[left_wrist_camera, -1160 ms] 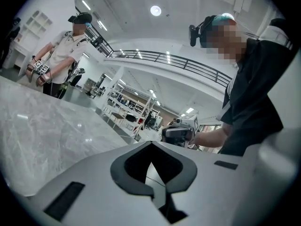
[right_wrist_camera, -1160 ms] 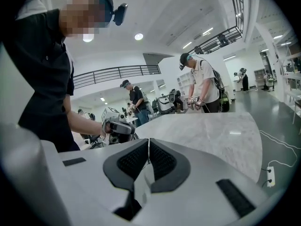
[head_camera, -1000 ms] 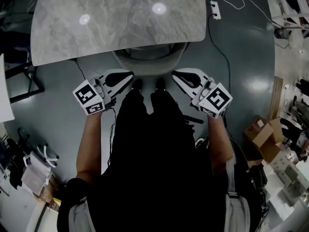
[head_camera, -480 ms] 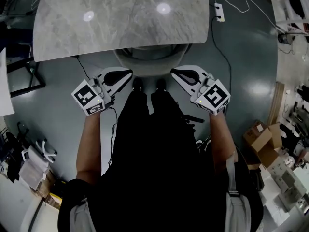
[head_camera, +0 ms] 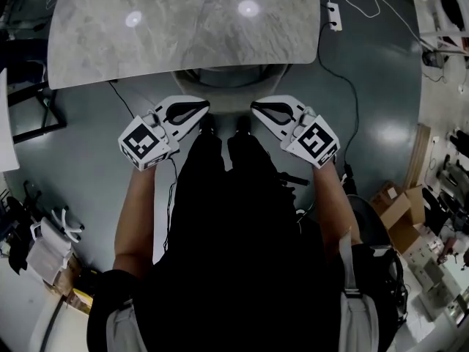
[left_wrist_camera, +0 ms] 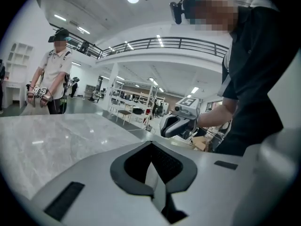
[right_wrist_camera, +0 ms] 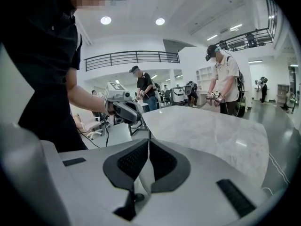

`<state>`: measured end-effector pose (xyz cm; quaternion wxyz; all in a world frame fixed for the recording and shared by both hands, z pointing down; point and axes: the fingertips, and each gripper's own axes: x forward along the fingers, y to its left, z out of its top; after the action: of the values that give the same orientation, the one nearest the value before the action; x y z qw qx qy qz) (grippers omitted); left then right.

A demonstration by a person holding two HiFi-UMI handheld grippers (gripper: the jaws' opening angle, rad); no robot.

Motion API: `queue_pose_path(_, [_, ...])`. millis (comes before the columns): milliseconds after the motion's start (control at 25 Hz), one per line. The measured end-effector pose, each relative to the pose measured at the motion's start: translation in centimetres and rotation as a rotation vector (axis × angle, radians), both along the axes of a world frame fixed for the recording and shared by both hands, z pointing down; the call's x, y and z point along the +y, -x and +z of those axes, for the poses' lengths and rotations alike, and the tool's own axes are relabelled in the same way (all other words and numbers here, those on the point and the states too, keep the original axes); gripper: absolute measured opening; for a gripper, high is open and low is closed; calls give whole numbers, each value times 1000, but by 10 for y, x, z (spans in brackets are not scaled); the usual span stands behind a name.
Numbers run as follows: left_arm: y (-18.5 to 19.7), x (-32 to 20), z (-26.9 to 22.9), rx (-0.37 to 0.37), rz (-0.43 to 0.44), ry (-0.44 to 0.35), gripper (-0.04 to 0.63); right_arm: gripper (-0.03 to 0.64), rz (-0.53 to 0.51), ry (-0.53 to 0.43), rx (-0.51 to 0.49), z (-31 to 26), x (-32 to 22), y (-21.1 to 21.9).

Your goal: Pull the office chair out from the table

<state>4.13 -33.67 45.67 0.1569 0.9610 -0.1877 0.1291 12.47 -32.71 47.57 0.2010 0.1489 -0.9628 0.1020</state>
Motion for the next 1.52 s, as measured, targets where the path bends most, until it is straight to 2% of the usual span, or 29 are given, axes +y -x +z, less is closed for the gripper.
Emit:
queue_pose_path(360, [-13, 6, 33, -175, 78, -59, 8, 21, -64, -16, 99, 27, 2, 18])
queue_pose_path(560, [-24, 11, 44, -225, 127, -68, 8, 22, -72, -14, 121, 40, 5, 21])
queue_pose_path(800, [-33, 17, 72, -284, 174, -39, 8, 23, -104, -26, 199, 63, 15, 23])
queue_pose_path(1080, [-37, 20, 97, -365, 220, -31, 12, 25, -141, -25, 246, 85, 18, 30])
queue_pose_path(1240, [-39, 25, 114, -429, 264, -29, 63, 28, -166, -11, 273, 100, 21, 34])
queue_pose_path(1400, [-39, 30, 131, -483, 298, -35, 100, 124, -205, 4, 312, 118, 24, 37])
queue_pose_path(1520, [-40, 33, 144, -532, 322, -47, 131, 127, -239, 20, 340, 133, 29, 38])
